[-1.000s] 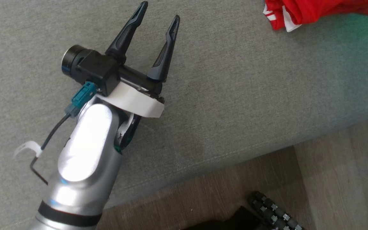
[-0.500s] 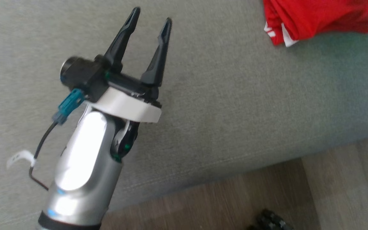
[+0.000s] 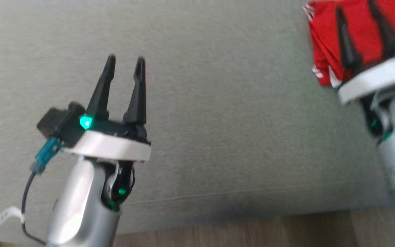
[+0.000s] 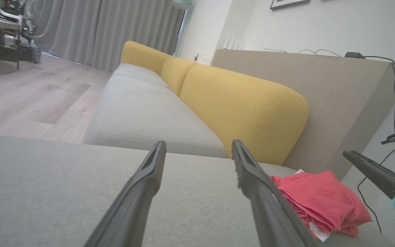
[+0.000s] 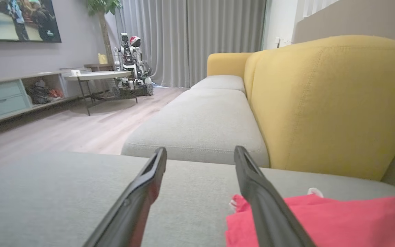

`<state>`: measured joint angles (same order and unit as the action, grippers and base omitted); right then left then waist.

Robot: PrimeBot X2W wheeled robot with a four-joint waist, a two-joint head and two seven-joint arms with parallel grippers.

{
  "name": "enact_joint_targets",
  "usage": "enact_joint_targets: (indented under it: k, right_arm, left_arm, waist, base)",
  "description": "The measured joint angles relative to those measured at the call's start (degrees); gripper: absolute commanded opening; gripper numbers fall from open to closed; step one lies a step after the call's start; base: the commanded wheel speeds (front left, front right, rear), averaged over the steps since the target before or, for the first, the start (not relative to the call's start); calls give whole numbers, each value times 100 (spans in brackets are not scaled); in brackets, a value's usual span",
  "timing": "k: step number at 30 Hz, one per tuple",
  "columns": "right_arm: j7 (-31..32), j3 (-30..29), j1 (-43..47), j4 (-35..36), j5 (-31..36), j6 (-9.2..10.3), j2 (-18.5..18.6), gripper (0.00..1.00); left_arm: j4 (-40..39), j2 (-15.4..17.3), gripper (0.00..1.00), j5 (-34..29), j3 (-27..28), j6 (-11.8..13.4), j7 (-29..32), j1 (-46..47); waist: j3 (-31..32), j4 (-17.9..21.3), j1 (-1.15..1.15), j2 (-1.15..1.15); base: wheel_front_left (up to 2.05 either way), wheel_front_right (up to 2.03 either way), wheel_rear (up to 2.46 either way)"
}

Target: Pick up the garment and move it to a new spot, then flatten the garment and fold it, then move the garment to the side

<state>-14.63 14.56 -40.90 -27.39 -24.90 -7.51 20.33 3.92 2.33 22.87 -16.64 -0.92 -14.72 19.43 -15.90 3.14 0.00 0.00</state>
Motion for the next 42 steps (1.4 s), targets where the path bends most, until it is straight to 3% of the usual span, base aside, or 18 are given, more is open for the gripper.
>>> enact_joint_targets:
  k: [7, 16, 24, 42]
  right_arm:
    - [0, -572, 1376, 894, 404, 0, -680, 100]
    - [0, -1046, 2481, 1556, 1002, 0, -1312, 100]
    - [0, -1102, 2979, 1737, 1341, 0, -1485, 100]
    - [0, -1247, 3103, 1738, 1311, 0, -1642, 100]
  left_arm:
    - [-14, 4, 100, 77, 112, 115, 0, -705]
    - [-16, 13, 100, -18, 243, 194, 0, -1212]
    - [-18, 15, 100, -170, 267, 252, 0, -1458]
    - [-176, 15, 100, -435, 346, 389, 0, -1488]
  waist:
    - [515, -433, 0, 0]
    - [930, -797, 0, 0]
    - [1014, -854, 0, 0]
    - [1045, -790, 0, 0]
  base:
    - [0, 0, 0]
    - [0, 0, 0]
    - [0, 0, 0]
    - [0, 0, 0]
